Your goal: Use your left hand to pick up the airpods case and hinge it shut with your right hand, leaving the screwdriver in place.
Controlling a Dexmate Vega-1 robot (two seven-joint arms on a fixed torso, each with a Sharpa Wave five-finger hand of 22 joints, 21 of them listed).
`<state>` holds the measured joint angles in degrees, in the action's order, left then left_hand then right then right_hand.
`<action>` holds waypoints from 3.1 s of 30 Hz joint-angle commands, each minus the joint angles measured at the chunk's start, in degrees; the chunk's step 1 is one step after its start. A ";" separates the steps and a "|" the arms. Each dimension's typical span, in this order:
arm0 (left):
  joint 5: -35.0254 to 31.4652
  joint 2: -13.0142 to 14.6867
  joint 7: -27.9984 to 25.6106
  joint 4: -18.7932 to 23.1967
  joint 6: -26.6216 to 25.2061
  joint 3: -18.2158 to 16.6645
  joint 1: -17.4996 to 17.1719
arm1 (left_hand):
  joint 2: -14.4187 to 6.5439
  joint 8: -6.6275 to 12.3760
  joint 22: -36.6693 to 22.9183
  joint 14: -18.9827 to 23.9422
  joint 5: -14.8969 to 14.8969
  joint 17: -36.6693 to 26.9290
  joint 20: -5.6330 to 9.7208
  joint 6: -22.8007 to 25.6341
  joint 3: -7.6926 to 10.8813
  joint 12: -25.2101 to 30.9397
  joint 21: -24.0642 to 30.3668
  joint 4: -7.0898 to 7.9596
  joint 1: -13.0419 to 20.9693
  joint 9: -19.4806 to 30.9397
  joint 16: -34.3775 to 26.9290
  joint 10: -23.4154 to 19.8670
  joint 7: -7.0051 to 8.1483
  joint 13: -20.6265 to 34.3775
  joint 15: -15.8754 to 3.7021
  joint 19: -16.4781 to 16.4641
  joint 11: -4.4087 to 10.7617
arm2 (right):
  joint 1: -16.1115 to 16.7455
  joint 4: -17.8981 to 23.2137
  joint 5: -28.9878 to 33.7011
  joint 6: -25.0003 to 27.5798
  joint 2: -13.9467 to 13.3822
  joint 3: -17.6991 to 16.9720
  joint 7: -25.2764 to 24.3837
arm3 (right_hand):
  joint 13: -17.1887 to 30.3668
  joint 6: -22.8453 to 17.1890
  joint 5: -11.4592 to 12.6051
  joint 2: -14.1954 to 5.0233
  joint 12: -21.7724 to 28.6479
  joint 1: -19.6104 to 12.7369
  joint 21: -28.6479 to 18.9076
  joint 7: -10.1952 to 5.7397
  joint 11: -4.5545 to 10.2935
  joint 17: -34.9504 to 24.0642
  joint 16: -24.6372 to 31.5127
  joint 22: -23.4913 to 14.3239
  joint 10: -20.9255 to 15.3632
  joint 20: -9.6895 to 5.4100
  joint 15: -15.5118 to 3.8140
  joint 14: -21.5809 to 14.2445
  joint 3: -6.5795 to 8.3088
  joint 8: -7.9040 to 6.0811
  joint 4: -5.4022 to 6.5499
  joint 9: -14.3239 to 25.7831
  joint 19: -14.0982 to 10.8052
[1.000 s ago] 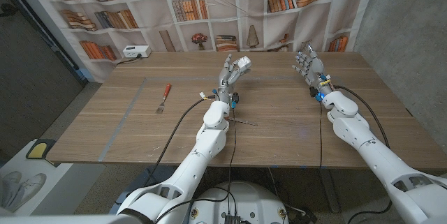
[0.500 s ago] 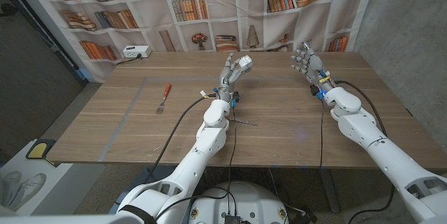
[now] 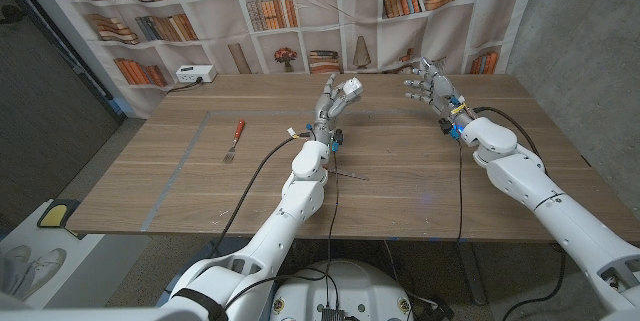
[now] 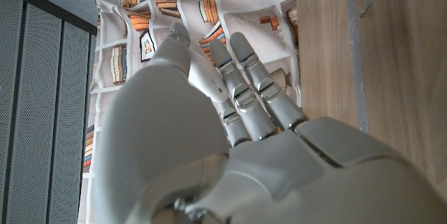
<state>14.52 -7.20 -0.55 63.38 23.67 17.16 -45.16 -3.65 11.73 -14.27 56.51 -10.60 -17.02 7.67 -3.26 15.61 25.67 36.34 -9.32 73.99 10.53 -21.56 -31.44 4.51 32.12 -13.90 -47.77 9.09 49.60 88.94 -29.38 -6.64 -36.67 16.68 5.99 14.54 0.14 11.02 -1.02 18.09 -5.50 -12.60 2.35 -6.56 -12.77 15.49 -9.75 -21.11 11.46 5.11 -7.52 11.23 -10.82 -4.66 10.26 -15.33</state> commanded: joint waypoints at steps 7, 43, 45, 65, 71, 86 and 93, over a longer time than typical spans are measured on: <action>-0.31 -0.50 1.08 -1.76 -0.05 -0.03 1.26 | -3.74 0.28 -0.34 1.06 -0.28 0.12 -0.04 0.51 -0.14 3.29 0.74 0.08 3.09 0.23 0.22 -11.77 0.16 2.72 -0.01 0.75 3.03 | 0.09 4.38 0.27 2.03 -2.09 1.29 3.37 | 0.54 0.47 -0.01 -0.36 1.10 0.19 0.09 0.23 0.27 -0.35 0.47 -0.32 -2.38 -0.10 0.04 -1.07 0.10 -0.32 -0.56 0.34 -0.52; -0.40 -0.36 3.51 -1.38 -2.34 0.58 1.19 | -3.57 0.17 -0.51 2.51 -0.36 -0.36 -0.49 2.60 -0.59 3.37 3.13 0.14 3.73 0.29 0.66 -12.68 0.77 2.79 0.00 2.75 3.12 | -1.57 7.09 0.08 2.22 -2.52 4.35 9.07 | 1.59 1.63 0.00 -0.64 1.34 0.66 1.46 0.08 0.85 -0.78 0.13 -0.34 -3.85 -0.15 1.39 -0.04 0.10 -0.13 -0.45 0.33 1.87; -0.83 -0.34 3.13 -1.28 -2.47 0.70 1.18 | -3.57 0.16 -0.51 2.49 -0.37 -0.34 -0.56 2.62 -0.59 3.40 3.18 0.15 3.74 0.29 0.71 -12.71 0.78 2.82 0.01 2.81 3.13 | -1.35 7.26 0.72 1.77 -2.47 4.43 8.54 | 1.62 1.71 0.01 -0.68 1.36 0.61 1.44 0.08 0.68 -0.78 0.16 -0.34 -4.02 -0.15 1.75 -0.13 0.14 -0.12 -0.49 0.33 1.84; -1.05 -0.02 3.98 -0.79 -3.77 1.00 1.10 | -3.31 0.16 -0.44 3.11 -0.46 -0.80 -0.52 3.49 -0.82 3.47 4.25 0.12 3.93 0.30 0.71 -13.18 1.09 2.83 0.00 3.22 3.15 | -2.15 6.45 0.19 0.83 -1.95 5.09 10.38 | 1.75 1.91 0.04 -1.06 0.58 0.29 1.62 -0.18 2.25 -0.80 -0.29 -0.32 -3.21 -0.08 1.21 0.94 0.45 -0.21 -0.69 0.31 2.52; -1.12 -0.03 4.20 -1.14 -3.58 1.04 1.40 | -3.29 0.17 -0.41 3.22 -0.48 -0.86 -0.52 3.76 -0.86 3.52 4.53 0.14 3.98 0.31 0.79 -13.33 1.10 2.87 0.00 3.41 3.15 | -2.24 6.38 -0.08 0.19 -1.79 5.22 11.12 | 1.78 1.85 0.03 -1.16 0.71 0.31 1.63 -0.21 2.36 -0.83 -0.27 -0.32 -3.97 -0.14 1.05 0.91 0.50 -0.27 -0.68 0.30 2.68; -1.11 0.09 3.82 -0.31 -3.89 0.77 0.97 | -3.27 0.15 -0.32 3.61 -0.53 -1.10 -0.53 4.33 -0.95 3.46 5.24 0.18 4.07 0.32 0.88 -13.43 1.11 2.81 -0.01 3.75 3.13 | -2.13 5.80 0.00 0.35 -2.02 4.40 9.91 | 1.99 2.42 -0.07 -1.97 -2.73 -0.15 1.60 -1.10 1.76 -0.90 -1.08 -0.31 2.30 0.00 0.78 2.79 1.18 -0.23 -0.96 0.29 3.35; -0.81 0.53 4.01 0.54 -4.33 0.58 0.39 | -3.26 0.11 -0.28 3.75 -0.55 -1.20 -0.54 4.47 -0.97 3.49 5.51 0.20 4.10 0.32 0.91 -13.54 1.17 2.84 0.00 3.83 3.13 | 0.05 6.23 0.43 -0.24 -1.56 2.06 4.83 | 2.06 3.81 -0.25 -2.03 -6.71 -0.19 1.70 -1.97 1.49 -1.08 -2.40 -0.32 12.43 0.60 1.77 5.79 1.49 -0.05 -1.18 0.33 4.68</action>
<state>13.35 -7.14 3.58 62.85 20.06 18.07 -44.02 -4.09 11.73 -14.36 59.80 -10.91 -17.97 7.27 0.83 14.74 28.89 41.55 -9.24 75.86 10.52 -20.63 -31.44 5.73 34.77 -13.91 -44.08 9.09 47.70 94.97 -29.61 -6.31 -38.39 21.08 15.78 16.46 3.32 10.80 -2.52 12.04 -5.67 -11.02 0.62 -5.05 -13.73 13.47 -10.02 -10.66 11.87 6.69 -2.65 12.43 -10.82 -5.68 10.26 -11.19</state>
